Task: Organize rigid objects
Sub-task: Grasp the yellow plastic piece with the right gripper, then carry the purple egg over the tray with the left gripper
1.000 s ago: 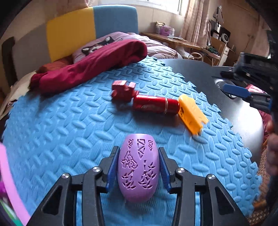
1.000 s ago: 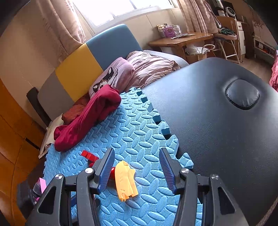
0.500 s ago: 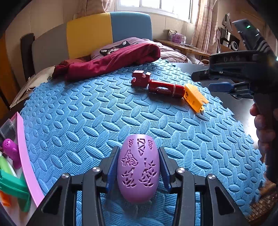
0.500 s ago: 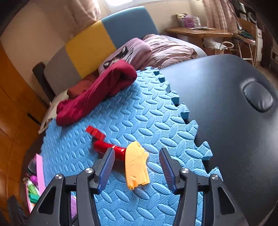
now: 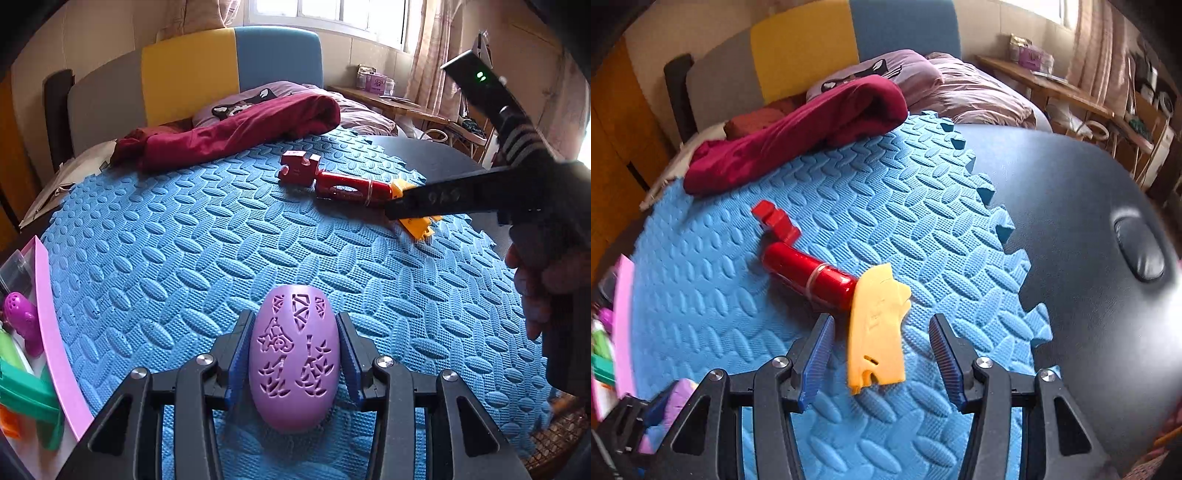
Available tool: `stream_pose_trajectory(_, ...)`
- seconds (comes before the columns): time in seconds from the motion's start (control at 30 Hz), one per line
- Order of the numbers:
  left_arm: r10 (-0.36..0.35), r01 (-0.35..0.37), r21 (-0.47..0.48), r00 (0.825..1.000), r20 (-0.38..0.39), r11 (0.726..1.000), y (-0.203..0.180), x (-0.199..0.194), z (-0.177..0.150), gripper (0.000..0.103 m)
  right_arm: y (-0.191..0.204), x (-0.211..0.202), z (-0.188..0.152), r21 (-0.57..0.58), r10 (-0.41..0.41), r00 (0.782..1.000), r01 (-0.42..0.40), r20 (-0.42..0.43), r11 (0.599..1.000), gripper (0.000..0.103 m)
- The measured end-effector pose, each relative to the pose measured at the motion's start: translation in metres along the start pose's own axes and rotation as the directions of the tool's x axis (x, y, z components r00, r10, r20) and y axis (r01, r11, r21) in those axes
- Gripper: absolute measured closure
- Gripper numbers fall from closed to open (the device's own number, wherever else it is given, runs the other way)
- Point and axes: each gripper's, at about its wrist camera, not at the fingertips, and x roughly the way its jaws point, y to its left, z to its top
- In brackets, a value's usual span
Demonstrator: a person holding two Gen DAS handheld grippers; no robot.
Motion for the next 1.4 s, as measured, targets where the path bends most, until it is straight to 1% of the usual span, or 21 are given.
stream_pose_trajectory(0.03, -0.003, 0.003, -0.003, 1.000, -0.001, 1.000, 0.001, 0.000, 0.000, 0.059, 0.003, 0.000, -0.001, -0.025, -0.024, 1.000, 0.025, 0.015, 0.999, 0.074)
stream_pose_trajectory(0.07, -0.004, 0.004, -0.004, 1.000, 0.001, 1.000, 0.001, 0.000, 0.000, 0.059, 0.006, 0.000, -0.001, -0.043, -0.027, 0.999, 0.028, 0.023, 0.999, 0.077)
stream_pose_trajectory(0.17, -0.005, 0.005, -0.006, 1.000, 0.000, 1.000, 0.000, -0.001, 0.000, 0.059, 0.012, -0.001, -0.004, -0.067, -0.034, 0.999, 0.036, 0.034, 0.997, 0.077)
stream_pose_trajectory(0.3, -0.007, 0.007, -0.008, 1.000, -0.002, 1.000, 0.000, -0.001, 0.000, 0.059, 0.004, 0.000, -0.004, -0.009, 0.006, 1.000, -0.006, 0.023, 1.000, 0.076)
stream_pose_trajectory(0.5, -0.005, 0.005, -0.007, 1.000, -0.002, 1.000, -0.001, -0.001, 0.001, 0.059, 0.006, 0.000, -0.007, -0.006, 0.006, 0.999, -0.006, 0.054, 1.000, 0.075)
stream_pose_trajectory(0.57, -0.005, 0.005, -0.007, 1.000, -0.002, 1.000, -0.001, -0.001, 0.001, 0.059, 0.007, 0.000, -0.008, -0.001, -0.009, 0.997, 0.009, 0.072, 1.000, 0.075)
stream_pose_trajectory(0.67, -0.006, 0.006, -0.009, 1.000, -0.002, 1.000, -0.001, -0.001, 0.001, 0.059, 0.016, 0.001, -0.009, -0.016, -0.064, 0.992, 0.066, 0.108, 0.998, 0.076)
stream_pose_trajectory(0.73, -0.011, 0.010, -0.015, 1.000, -0.003, 1.000, 0.001, -0.001, 0.002, 0.059, 0.019, 0.001, -0.009, -0.024, -0.084, 0.988, 0.087, 0.128, 0.996, 0.076)
stream_pose_trajectory(0.8, -0.011, 0.011, -0.028, 1.000, -0.010, 1.000, 0.002, -0.003, 0.002, 0.059, 0.021, 0.002, -0.009, -0.040, -0.089, 0.986, 0.095, 0.143, 0.995, 0.076)
stream_pose_trajectory(0.87, -0.013, 0.012, -0.065, 1.000, -0.026, 0.998, 0.005, -0.007, 0.002, 0.059, 0.019, 0.003, -0.008, -0.031, -0.073, 0.987, 0.078, 0.141, 0.996, 0.076)
stream_pose_trajectory(0.93, -0.007, 0.004, -0.083, 1.000, -0.030, 0.997, 0.006, -0.012, 0.001, 0.059, 0.017, 0.004, -0.008, -0.024, -0.063, 0.988, 0.067, 0.141, 0.997, 0.075)
stream_pose_trajectory(1.0, 0.014, -0.014, -0.082, 1.000, -0.009, 0.997, 0.007, -0.022, 0.000, 0.059, 0.018, 0.004, -0.008, -0.027, -0.067, 0.988, 0.072, 0.142, 0.997, 0.075)
stream_pose_trajectory(1.23, 0.028, -0.019, -0.112, 0.996, 0.085, 0.994, 0.016, -0.065, 0.010, 0.059, 0.018, 0.004, -0.008, -0.026, -0.067, 0.987, 0.072, 0.146, 0.997, 0.075)
stream_pose_trajectory(1.4, 0.043, -0.028, -0.132, 0.992, 0.115, 0.991, 0.023, -0.085, 0.012, 0.059, 0.018, 0.003, -0.008, -0.026, -0.067, 0.987, 0.072, 0.146, 0.997, 0.075)
